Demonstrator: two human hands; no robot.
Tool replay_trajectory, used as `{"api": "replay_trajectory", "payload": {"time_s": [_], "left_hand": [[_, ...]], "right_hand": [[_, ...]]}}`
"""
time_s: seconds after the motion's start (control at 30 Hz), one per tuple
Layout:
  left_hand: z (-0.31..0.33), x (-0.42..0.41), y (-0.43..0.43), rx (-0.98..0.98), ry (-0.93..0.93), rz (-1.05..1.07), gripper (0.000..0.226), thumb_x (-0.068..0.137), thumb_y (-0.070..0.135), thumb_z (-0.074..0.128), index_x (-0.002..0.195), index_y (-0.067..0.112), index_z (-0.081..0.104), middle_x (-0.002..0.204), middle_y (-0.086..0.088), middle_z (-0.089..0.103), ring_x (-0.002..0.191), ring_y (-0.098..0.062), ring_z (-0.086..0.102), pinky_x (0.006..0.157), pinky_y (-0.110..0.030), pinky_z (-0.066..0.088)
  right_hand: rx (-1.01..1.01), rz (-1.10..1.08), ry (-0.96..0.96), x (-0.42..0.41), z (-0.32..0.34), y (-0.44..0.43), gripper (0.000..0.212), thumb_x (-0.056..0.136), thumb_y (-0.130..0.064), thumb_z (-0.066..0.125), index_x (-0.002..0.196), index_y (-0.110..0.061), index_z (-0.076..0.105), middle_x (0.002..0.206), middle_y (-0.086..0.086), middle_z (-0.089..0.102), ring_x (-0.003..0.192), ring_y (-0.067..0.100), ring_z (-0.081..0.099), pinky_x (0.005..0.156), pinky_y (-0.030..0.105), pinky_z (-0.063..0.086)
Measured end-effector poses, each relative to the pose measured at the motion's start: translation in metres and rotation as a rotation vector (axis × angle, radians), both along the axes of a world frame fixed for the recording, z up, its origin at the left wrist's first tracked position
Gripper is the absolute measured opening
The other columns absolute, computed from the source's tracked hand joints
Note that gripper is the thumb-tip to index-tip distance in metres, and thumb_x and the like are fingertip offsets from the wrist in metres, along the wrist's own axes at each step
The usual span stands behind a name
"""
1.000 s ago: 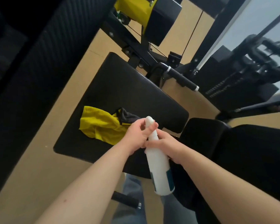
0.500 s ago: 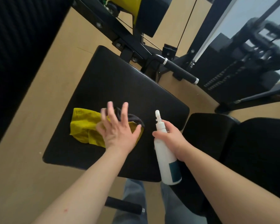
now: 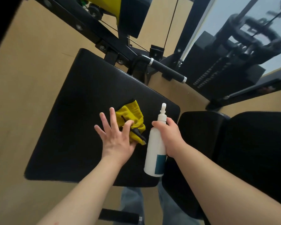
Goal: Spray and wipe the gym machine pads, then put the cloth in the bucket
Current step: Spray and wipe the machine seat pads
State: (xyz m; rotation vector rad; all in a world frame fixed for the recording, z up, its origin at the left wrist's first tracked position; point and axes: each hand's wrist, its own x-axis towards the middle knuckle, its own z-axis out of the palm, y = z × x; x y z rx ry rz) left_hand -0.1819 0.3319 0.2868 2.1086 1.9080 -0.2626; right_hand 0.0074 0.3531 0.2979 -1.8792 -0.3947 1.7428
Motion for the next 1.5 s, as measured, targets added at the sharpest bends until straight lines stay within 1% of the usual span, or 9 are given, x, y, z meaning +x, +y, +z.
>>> {"api": "replay_trajectory", "payload": {"time_s": [0.1, 0.17, 0.27, 0.33, 0.43, 0.57, 0.83, 1.27, 1.5], "left_hand": [[-0.001, 0.007, 0.006, -0.097, 0.116, -0.149, 0.072, 0.083, 0.062, 0.068, 0.136, 0.033, 0.030, 0.162, -0.019, -0.035, 0.146, -0.047, -0.037, 0.115, -0.071, -0.014], [-0.004, 0.012, 0.008, -0.095, 0.139, -0.256, 0.061, 0.085, 0.058, 0.068, 0.129, 0.030, 0.036, 0.167, -0.015, -0.025, 0.151, -0.043, -0.029, 0.119, -0.068, -0.013], [-0.002, 0.018, 0.014, -0.071, 0.095, -0.308, 0.033, 0.089, 0.027, 0.070, 0.116, 0.026, 0.052, 0.160, -0.008, 0.036, 0.152, -0.037, 0.022, 0.126, -0.059, 0.012], [-0.001, 0.018, 0.016, -0.028, 0.027, -0.265, 0.032, 0.081, 0.009, 0.071, 0.107, 0.022, 0.059, 0.122, -0.005, 0.060, 0.121, -0.031, 0.052, 0.114, -0.050, 0.038], [0.004, 0.012, 0.017, 0.063, -0.106, -0.149, 0.036, 0.068, 0.001, 0.076, 0.096, 0.017, 0.059, 0.097, -0.006, 0.050, 0.084, -0.027, 0.050, 0.074, -0.042, 0.050], [0.016, -0.004, 0.012, 0.116, -0.148, -0.015, 0.049, 0.058, -0.003, 0.082, 0.093, 0.017, 0.056, 0.101, -0.008, 0.044, 0.083, -0.025, 0.044, 0.058, -0.035, 0.042], [0.020, -0.026, 0.004, 0.081, -0.116, 0.138, 0.055, 0.053, 0.005, 0.087, 0.098, 0.018, 0.058, 0.108, -0.005, 0.044, 0.089, -0.026, 0.047, 0.068, -0.040, 0.053], [0.041, -0.042, 0.018, 0.130, -0.153, 0.323, 0.056, 0.065, 0.004, 0.087, 0.113, 0.017, 0.062, 0.124, -0.004, 0.046, 0.104, -0.023, 0.045, 0.081, -0.040, 0.055], [0.049, -0.055, 0.022, 0.155, -0.143, 0.471, 0.057, 0.071, 0.003, 0.079, 0.122, 0.019, 0.059, 0.130, 0.001, 0.039, 0.113, -0.018, 0.038, 0.092, -0.039, 0.053]], "right_hand": [[-0.055, -0.061, -0.034, 0.005, -0.002, -0.003, 0.023, 0.090, -0.033, 0.075, 0.108, -0.030, 0.061, 0.107, 0.011, 0.068, 0.095, 0.031, 0.071, 0.088, 0.056, 0.062], [-0.087, -0.098, 0.049, 0.007, -0.001, -0.003, 0.035, 0.092, -0.032, 0.076, 0.122, -0.025, 0.059, 0.109, 0.014, 0.069, 0.092, 0.031, 0.072, 0.080, 0.051, 0.065], [-0.084, -0.060, 0.131, 0.005, 0.002, -0.001, 0.040, 0.090, -0.032, 0.077, 0.125, -0.028, 0.057, 0.112, 0.017, 0.070, 0.093, 0.034, 0.075, 0.070, 0.046, 0.066], [-0.057, 0.057, 0.128, 0.000, 0.004, 0.002, 0.035, 0.088, -0.035, 0.078, 0.117, -0.029, 0.058, 0.111, 0.016, 0.071, 0.094, 0.034, 0.076, 0.075, 0.049, 0.066], [-0.020, 0.142, 0.205, -0.007, 0.010, 0.010, 0.027, 0.092, -0.027, 0.075, 0.115, -0.026, 0.060, 0.099, 0.011, 0.072, 0.078, 0.025, 0.075, 0.068, 0.041, 0.066], [-0.021, 0.248, 0.279, -0.012, 0.013, 0.029, 0.031, 0.094, -0.026, 0.074, 0.120, -0.029, 0.059, 0.097, 0.012, 0.074, 0.073, 0.023, 0.076, 0.066, 0.040, 0.065], [0.077, 0.514, 0.213, -0.050, 0.015, 0.062, 0.039, 0.087, -0.033, 0.076, 0.123, -0.033, 0.060, 0.112, 0.011, 0.070, 0.101, 0.032, 0.073, 0.085, 0.050, 0.064], [0.158, 0.644, 0.005, -0.085, 0.037, 0.126, 0.028, 0.079, -0.030, 0.079, 0.105, -0.025, 0.069, 0.105, 0.011, 0.073, 0.094, 0.030, 0.073, 0.085, 0.049, 0.063], [0.188, 0.742, 0.082, -0.126, 0.059, 0.170, 0.024, 0.087, -0.029, 0.076, 0.107, -0.026, 0.062, 0.106, 0.010, 0.071, 0.096, 0.030, 0.074, 0.084, 0.046, 0.064]]}}
